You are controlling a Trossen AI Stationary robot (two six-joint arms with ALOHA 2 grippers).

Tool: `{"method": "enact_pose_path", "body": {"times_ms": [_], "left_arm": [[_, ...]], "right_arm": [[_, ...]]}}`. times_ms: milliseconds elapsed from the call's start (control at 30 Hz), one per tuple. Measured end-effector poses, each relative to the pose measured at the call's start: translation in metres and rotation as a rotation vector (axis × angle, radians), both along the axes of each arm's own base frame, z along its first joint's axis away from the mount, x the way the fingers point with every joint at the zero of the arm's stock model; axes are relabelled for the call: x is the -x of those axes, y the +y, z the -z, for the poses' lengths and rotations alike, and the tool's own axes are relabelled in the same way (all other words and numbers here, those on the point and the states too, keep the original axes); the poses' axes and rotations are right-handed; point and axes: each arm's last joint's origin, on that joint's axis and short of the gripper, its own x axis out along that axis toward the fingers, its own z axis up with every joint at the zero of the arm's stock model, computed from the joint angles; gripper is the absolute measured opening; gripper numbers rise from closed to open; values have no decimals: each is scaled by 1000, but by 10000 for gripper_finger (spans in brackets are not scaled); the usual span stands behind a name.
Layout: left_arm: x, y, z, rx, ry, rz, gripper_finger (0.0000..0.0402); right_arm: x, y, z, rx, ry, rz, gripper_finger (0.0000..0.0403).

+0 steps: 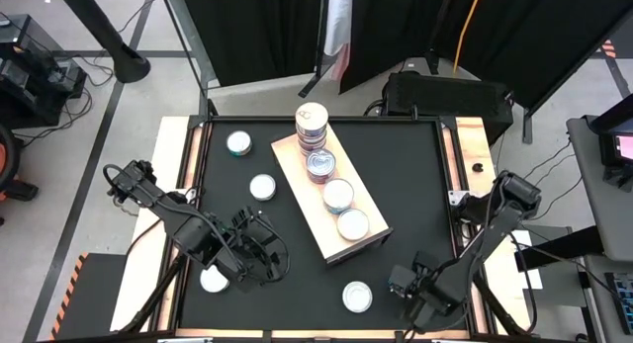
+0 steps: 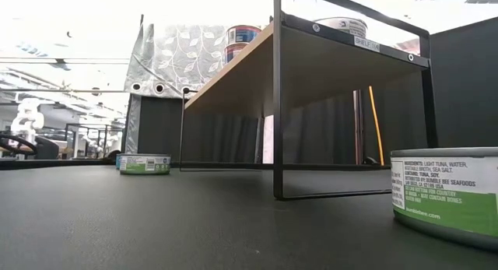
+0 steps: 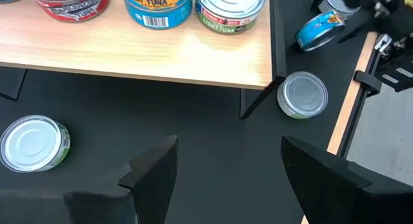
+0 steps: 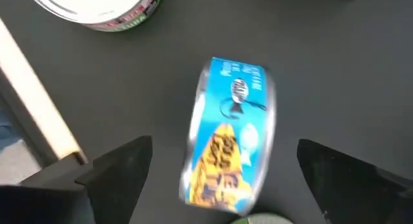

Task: Stack canned seafood by type on shelf
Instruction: Stack the yellow-blue tuna can on top of the stacked yellow-blue tuna can on the shelf

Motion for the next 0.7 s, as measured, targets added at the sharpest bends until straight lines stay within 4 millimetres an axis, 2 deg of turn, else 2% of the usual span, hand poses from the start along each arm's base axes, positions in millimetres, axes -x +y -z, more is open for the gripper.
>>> {"method": "enact_pose_path", "body": {"times_ms": [67,133,233,367,400,533,700], "left_arm": [[0,0,0,0,0,-1,271],[0,0,0,0,0,-1,271],[0,0,0,-1,1,0,271],[0,0,0,-7,4,5,271],[0,1,0,-9,4,5,271],[0,1,0,-27,6,19,271],[-4,7,0,-62,20,42,271]], "right_arm": [[-3,1,5,3,5,-2,363],[-4,1,7,4,18,2,330],[-4,-2,6,10,29,4,251],[0,-6,-5,-3,26,22,125],[1,-7,-9,-18,18,21,110],[6,-12,-47,-124,-46,7,113],[18,-26,-121,-282,-180,19,113]]}}
